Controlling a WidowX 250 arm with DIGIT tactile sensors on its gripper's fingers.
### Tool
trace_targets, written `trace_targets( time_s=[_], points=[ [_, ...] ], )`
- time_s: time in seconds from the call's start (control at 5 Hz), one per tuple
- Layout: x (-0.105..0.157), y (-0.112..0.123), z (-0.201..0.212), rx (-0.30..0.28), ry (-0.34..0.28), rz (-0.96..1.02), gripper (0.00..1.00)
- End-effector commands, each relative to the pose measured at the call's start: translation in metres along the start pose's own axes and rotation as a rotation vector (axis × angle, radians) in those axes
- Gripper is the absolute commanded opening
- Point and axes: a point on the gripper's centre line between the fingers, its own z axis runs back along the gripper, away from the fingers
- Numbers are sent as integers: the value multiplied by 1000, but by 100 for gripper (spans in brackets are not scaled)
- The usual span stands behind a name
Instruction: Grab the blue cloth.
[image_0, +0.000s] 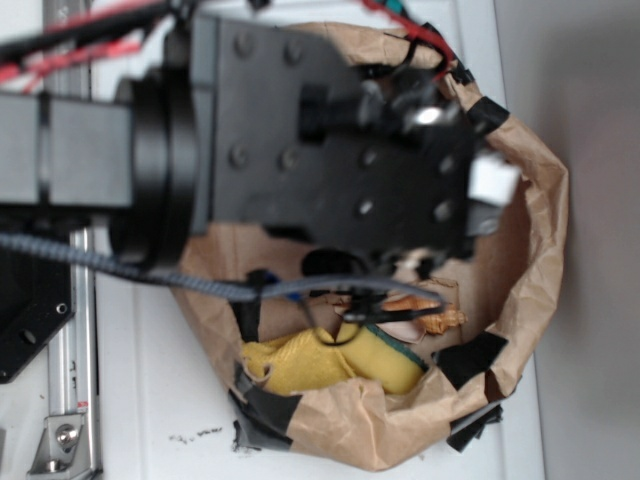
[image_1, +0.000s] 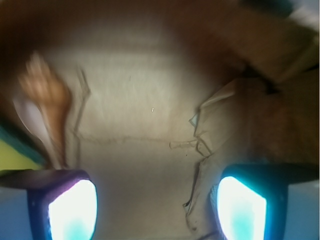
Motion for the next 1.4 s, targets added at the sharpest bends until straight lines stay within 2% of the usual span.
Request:
trace_targets(
  time_s=[0.0, 0.2, 0.4, 0.6, 0.8, 1.0, 1.2],
  points=[
    [-31, 32, -31, -41, -67, -101, 100],
    [-38, 53, -58, -16, -2, -55, 100],
    [-39, 63, -63, -19, 30, -21, 100],
    [-52, 64, -64, 6, 134, 4, 100],
    [-68, 64, -68, 13, 199, 16, 100],
    [-74, 58, -84, 23, 227, 1, 100],
    [-68, 52, -99, 40, 197, 13, 0]
  ],
)
